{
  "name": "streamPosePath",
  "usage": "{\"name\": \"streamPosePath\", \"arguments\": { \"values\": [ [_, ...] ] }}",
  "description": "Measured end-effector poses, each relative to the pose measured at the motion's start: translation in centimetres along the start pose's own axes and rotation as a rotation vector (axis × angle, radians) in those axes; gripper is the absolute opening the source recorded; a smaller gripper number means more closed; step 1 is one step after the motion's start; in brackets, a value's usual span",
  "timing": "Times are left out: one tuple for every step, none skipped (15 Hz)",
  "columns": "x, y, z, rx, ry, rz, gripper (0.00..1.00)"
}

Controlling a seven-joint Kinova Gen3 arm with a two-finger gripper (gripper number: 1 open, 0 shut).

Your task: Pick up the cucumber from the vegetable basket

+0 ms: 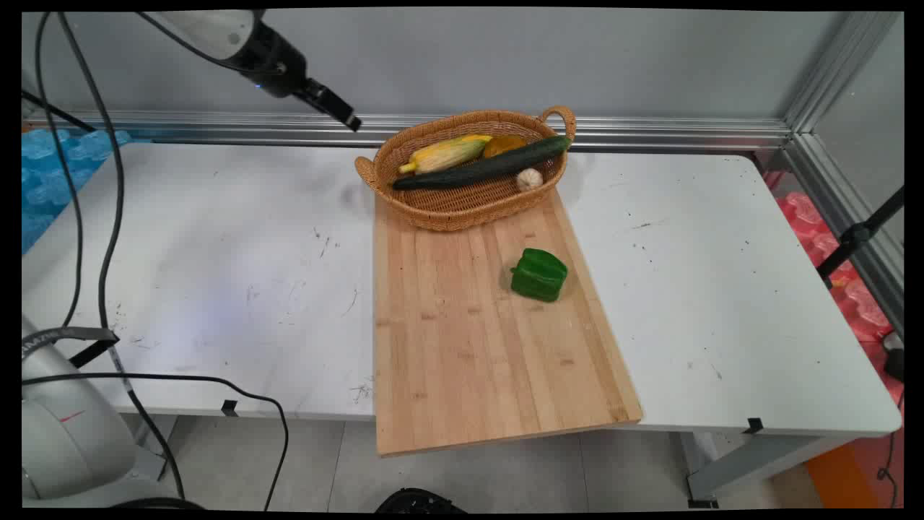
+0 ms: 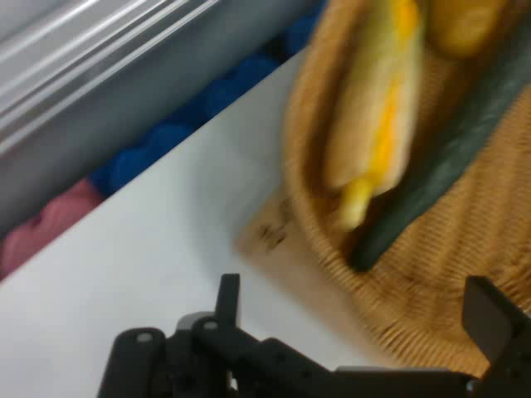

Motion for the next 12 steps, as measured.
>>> {"name": "streamPosePath", "arguments": {
  "values": [
    [0.7,0.7,0.3,-0.019,0.007,0.045,1.0],
    [1.4,1.4,0.7,-0.036,0.013,0.093,1.0],
    [2.2,2.0,1.1,-0.05,0.018,0.136,1.0],
    [3.0,2.8,1.6,-0.066,0.024,0.185,1.0],
    [3.8,3.6,2.3,-0.08,0.029,0.232,1.0],
    [4.7,4.4,3.0,-0.094,0.034,0.279,1.0],
    [5.4,5.0,3.7,-0.104,0.037,0.315,1.0],
    [6.1,5.7,4.5,-0.113,0.04,0.354,1.0],
    [6.8,6.4,5.5,-0.119,0.042,0.388,1.0],
    [7.4,6.9,6.3,-0.124,0.043,0.415,1.0],
    [8.0,7.5,7.3,-0.127,0.043,0.443,1.0],
    [8.5,8.0,8.3,-0.128,0.041,0.468,1.0]
  ]
}}
